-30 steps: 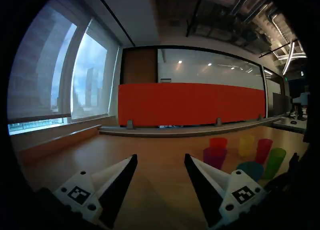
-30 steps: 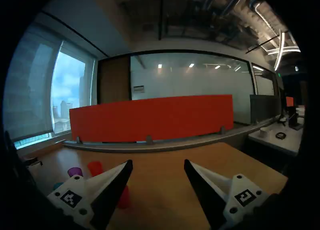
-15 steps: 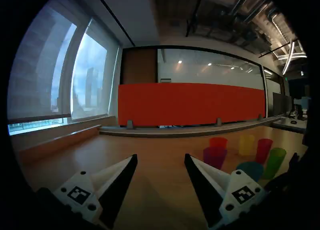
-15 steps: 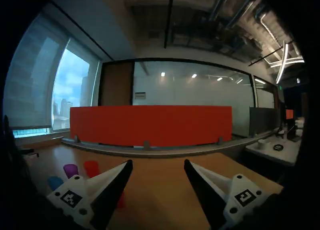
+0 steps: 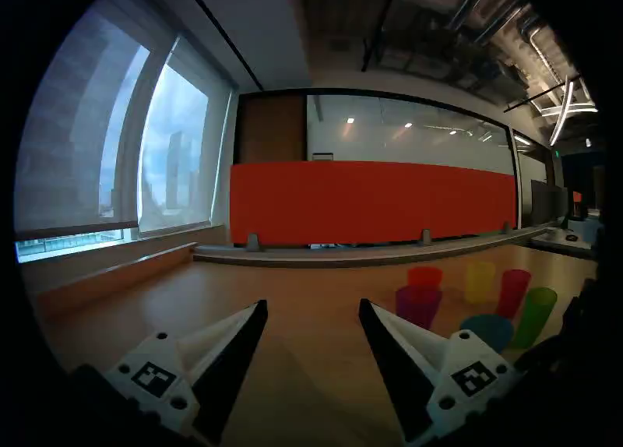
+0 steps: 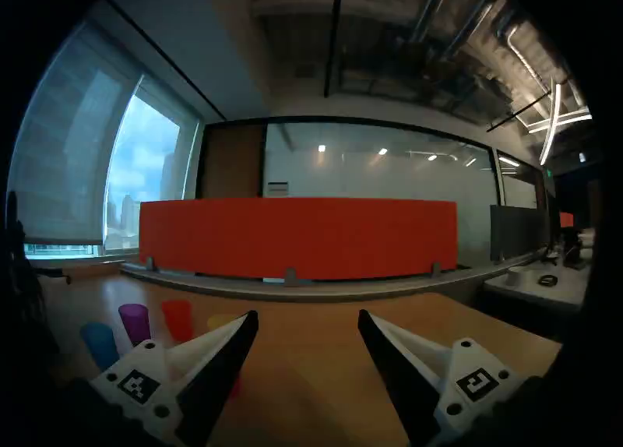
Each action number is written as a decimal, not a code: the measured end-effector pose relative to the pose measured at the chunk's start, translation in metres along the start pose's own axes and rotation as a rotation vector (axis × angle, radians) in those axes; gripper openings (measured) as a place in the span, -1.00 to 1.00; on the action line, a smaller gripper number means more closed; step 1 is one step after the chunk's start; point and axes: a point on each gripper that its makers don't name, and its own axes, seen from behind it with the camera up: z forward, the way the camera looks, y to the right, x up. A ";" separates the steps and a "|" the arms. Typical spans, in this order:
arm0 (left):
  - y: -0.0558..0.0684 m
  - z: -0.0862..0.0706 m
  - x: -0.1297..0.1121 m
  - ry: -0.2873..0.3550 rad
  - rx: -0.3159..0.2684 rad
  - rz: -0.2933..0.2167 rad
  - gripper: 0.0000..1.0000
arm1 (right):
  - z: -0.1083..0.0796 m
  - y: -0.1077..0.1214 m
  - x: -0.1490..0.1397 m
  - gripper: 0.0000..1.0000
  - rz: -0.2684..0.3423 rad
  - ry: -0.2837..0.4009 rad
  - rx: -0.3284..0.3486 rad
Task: Pour water
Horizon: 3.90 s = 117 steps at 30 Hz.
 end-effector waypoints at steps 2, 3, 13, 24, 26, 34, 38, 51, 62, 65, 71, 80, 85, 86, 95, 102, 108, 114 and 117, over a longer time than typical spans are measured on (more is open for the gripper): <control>0.000 0.000 0.000 0.000 0.000 0.000 0.74 | 0.000 0.003 -0.003 0.98 0.000 -0.003 -0.005; 0.000 0.000 0.000 0.000 0.000 0.000 0.74 | 0.001 0.005 -0.005 0.98 0.001 -0.005 -0.008; -0.001 0.000 0.000 0.000 0.000 0.000 0.74 | 0.004 0.019 -0.019 0.98 0.026 -0.015 -0.040; -0.001 0.000 0.000 0.000 0.000 0.000 0.74 | 0.006 0.015 -0.026 0.99 -0.004 -0.031 -0.029; 0.000 0.000 0.000 0.000 0.000 0.000 0.74 | 0.007 0.016 -0.028 0.99 -0.004 -0.035 -0.032; 0.000 0.000 0.000 0.000 0.000 0.000 0.74 | 0.008 0.017 -0.034 0.98 0.002 -0.046 -0.035; -0.001 0.000 0.000 0.000 0.000 0.000 0.74 | 0.009 0.016 -0.039 0.98 0.004 -0.060 -0.036; -0.001 0.000 0.000 0.000 0.000 0.000 0.74 | 0.009 0.018 -0.040 0.99 0.012 -0.063 -0.037; -0.001 0.000 0.000 0.000 0.000 0.000 0.74 | 0.008 0.019 -0.040 0.98 0.013 -0.065 -0.035; 0.000 0.000 0.000 0.000 0.000 0.000 0.74 | 0.008 0.019 -0.040 0.98 0.014 -0.064 -0.035; -0.001 0.000 0.000 0.000 0.000 0.000 0.74 | 0.008 0.019 -0.041 0.99 0.013 -0.065 -0.035; -0.001 0.000 0.000 0.000 0.000 0.000 0.74 | 0.008 0.019 -0.040 0.99 0.014 -0.065 -0.036; -0.001 0.000 0.000 0.000 0.000 0.000 0.74 | 0.007 0.019 -0.040 0.99 0.014 -0.065 -0.036; -0.001 0.000 0.000 0.000 0.000 0.000 0.74 | 0.007 0.019 -0.040 0.99 0.014 -0.065 -0.036; 0.000 0.000 0.000 0.000 0.000 0.000 0.74 | 0.007 0.019 -0.041 0.98 0.013 -0.065 -0.036; 0.000 0.001 0.000 0.000 0.000 0.000 0.74 | 0.008 0.019 -0.040 0.99 0.014 -0.065 -0.036; 0.000 0.000 0.000 0.000 0.000 0.000 0.74 | 0.008 0.019 -0.040 0.99 0.013 -0.065 -0.036; 0.000 0.001 0.000 0.000 -0.001 0.000 0.74 | 0.007 0.019 -0.041 0.99 0.013 -0.065 -0.036; 0.000 0.001 0.001 0.000 -0.001 0.000 0.74 | 0.007 0.019 -0.040 0.99 0.014 -0.065 -0.036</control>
